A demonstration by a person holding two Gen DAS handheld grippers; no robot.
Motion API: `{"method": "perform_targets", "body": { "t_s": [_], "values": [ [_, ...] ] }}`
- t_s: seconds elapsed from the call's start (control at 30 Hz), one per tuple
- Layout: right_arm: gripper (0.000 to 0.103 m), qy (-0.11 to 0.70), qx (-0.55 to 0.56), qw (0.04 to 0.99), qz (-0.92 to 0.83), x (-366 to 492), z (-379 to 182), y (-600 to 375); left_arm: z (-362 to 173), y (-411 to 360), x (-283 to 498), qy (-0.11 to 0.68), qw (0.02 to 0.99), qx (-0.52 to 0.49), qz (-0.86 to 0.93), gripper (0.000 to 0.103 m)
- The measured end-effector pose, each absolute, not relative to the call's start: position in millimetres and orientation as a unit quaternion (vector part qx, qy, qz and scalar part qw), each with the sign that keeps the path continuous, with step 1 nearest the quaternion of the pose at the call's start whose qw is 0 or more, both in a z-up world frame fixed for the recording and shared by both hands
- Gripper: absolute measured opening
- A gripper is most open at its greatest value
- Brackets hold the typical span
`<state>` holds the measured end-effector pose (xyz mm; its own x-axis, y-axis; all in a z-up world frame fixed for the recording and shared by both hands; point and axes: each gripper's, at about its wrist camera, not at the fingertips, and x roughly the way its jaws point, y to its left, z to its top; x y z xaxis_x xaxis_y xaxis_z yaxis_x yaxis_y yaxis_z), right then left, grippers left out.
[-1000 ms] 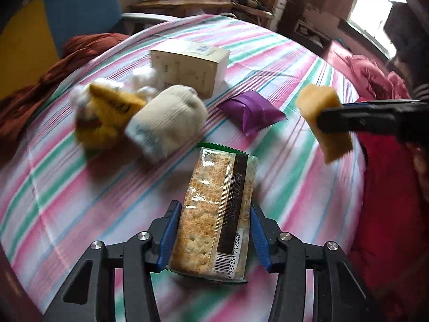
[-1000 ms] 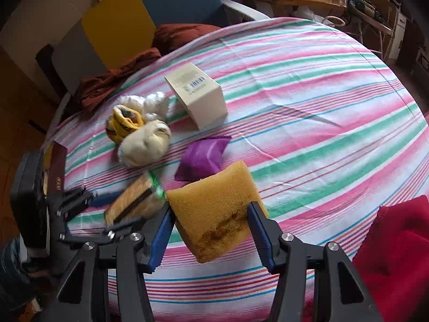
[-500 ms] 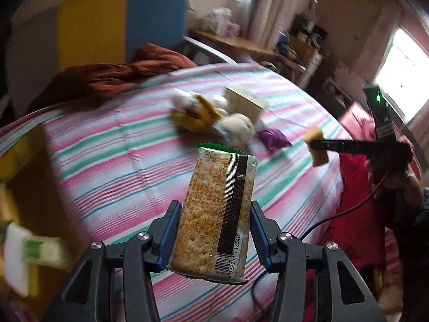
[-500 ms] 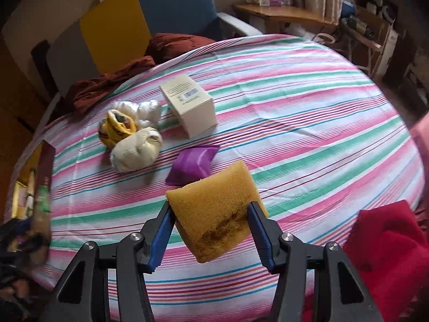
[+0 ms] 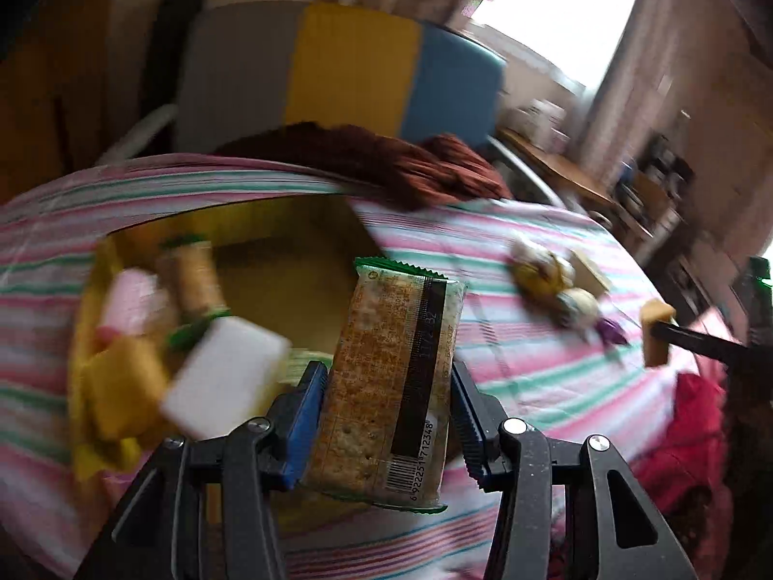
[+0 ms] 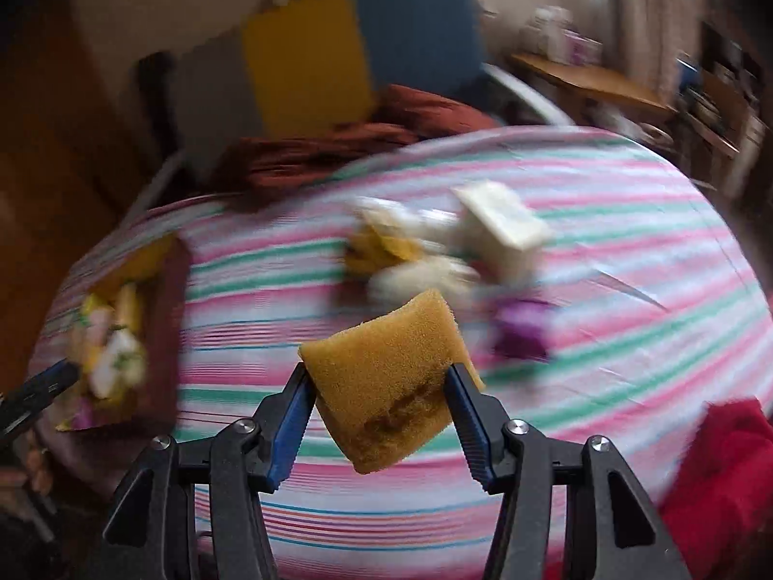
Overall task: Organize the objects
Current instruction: 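Carry sponge and cracker bar over the gold tray and open both tools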
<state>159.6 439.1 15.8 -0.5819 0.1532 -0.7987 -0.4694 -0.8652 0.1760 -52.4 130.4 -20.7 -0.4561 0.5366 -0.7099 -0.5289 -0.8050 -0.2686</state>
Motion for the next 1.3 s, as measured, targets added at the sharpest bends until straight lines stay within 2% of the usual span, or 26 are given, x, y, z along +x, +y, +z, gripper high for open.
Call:
{"method": "perform_targets", "body": {
  "t_s": [0.33, 0.43, 0.47, 0.6, 0.87, 1.0, 1.2, 1.27, 1.3],
  "values": [
    [0.056, 0.149, -0.433, -0.018, 0.889, 51, 9, 297, -36, 57, -70, -0.040, 0.225, -0.421, 0.878, 0.051],
    [0.059, 0.154, -0.432, -0.063, 0.886, 28, 0, 262, -39, 41, -72, -0.057, 0.208, -0.420, 0.882, 0.063],
    [0.060, 0.155, -0.434, -0.070, 0.885, 24, -3, 256, -39, 35, -71, -0.068, 0.203, -0.418, 0.883, 0.070],
    [0.071, 0.140, -0.444, -0.084, 0.881, 16, -17, 232, -36, 21, -65, -0.081, 0.189, -0.407, 0.890, 0.076],
    [0.072, 0.043, -0.394, -0.012, 0.918, 40, -14, 215, -31, 13, -58, -0.072, 0.154, -0.393, 0.904, 0.082],
    [0.072, 0.085, -0.398, -0.006, 0.913, 43, -21, 225, -25, 19, -52, -0.050, 0.143, -0.376, 0.914, 0.085],
    [0.072, 0.093, -0.384, 0.026, 0.918, 51, -30, 232, -22, 25, -43, -0.036, 0.134, -0.357, 0.924, 0.089],
    [0.077, 0.099, -0.391, 0.018, 0.915, 53, -35, 234, -24, 28, -40, -0.035, 0.136, -0.358, 0.923, 0.090],
    [0.083, 0.099, -0.391, 0.016, 0.915, 55, -36, 234, -24, 30, -39, -0.032, 0.137, -0.357, 0.924, 0.091]
  ]
}}
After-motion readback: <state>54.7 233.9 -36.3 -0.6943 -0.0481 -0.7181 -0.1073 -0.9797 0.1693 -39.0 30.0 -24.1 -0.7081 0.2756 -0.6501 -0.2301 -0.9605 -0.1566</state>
